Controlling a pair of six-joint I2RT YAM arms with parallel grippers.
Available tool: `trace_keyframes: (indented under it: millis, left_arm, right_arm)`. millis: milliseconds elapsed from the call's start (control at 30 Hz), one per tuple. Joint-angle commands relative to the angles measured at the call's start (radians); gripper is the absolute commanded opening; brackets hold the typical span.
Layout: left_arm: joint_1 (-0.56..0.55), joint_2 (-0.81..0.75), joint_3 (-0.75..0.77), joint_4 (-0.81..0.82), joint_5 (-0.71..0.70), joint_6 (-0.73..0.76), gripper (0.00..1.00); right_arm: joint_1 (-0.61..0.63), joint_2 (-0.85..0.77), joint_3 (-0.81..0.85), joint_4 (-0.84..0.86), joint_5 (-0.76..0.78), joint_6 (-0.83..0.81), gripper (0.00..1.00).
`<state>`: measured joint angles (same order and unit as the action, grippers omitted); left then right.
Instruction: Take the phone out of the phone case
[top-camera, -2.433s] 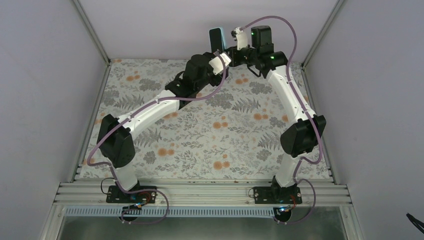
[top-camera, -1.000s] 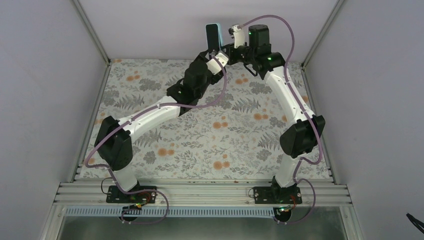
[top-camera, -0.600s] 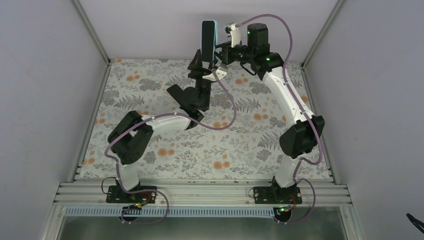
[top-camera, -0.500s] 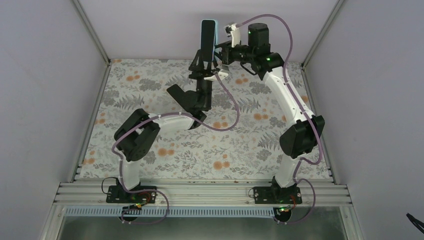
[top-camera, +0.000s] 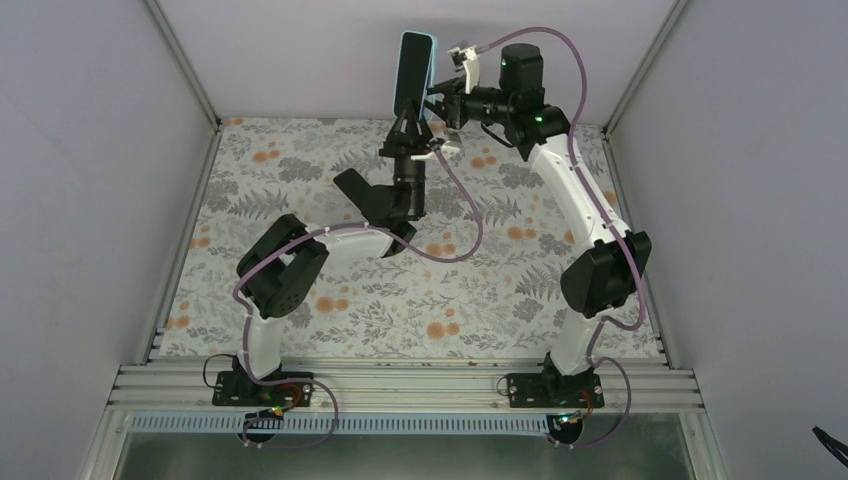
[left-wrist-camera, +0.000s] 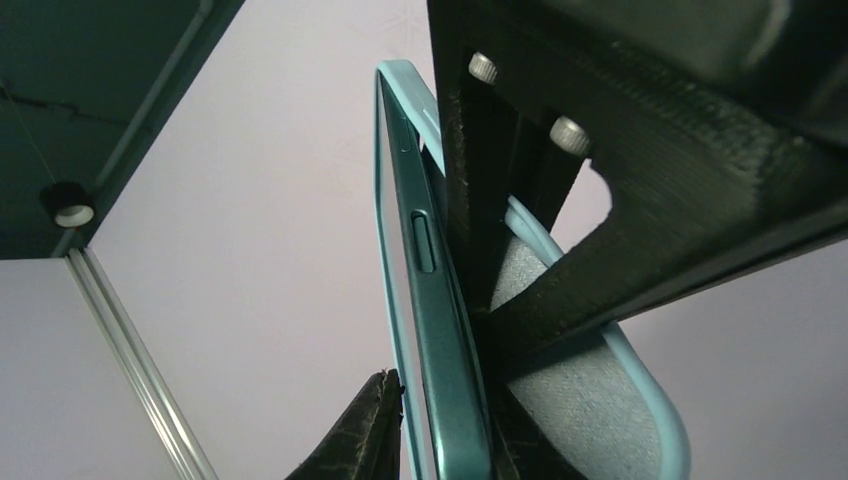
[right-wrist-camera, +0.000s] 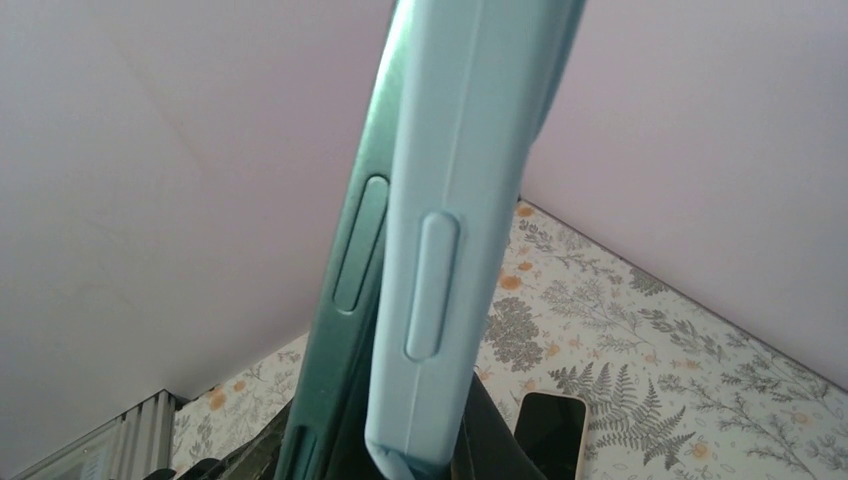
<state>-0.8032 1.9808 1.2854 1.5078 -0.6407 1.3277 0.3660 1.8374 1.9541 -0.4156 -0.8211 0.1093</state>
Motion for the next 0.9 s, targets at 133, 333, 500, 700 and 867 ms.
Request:
trace_keyframes:
  millis: [133,333,500,700,867]
  left_arm:
    - [0.131,0.019,0.139,0.304,-0.08,0.106,0.15]
    - [0.119,-0.031,0.094,0.302,-0.079,0.077,0.02]
    - [0.101,-0.205,-0.048,0.134,-0.085,-0.081,0.02]
    - [0.101,-0.417,-0.163,-0.272,-0.034,-0.266,0.02]
    - [0.109,-0.567,-0.224,-0.538,0.039,-0.315,0.02]
  right_arm:
    - [0.008,-0.046,-0.067,-0.241,-0.258,-0.073,0.02]
    - [-0.01,-0.034,-0.063,-0.231,-0.06,-0.08,0.02]
    - [-0.073,0.05,0.039,-0.314,0.3,-0.148,0.03]
    - [-0.187,0.086,0.085,-0.389,0.588,-0.174,0.03]
    - [-0.196,0.042,0.003,-0.403,0.814,-0.283,0.03]
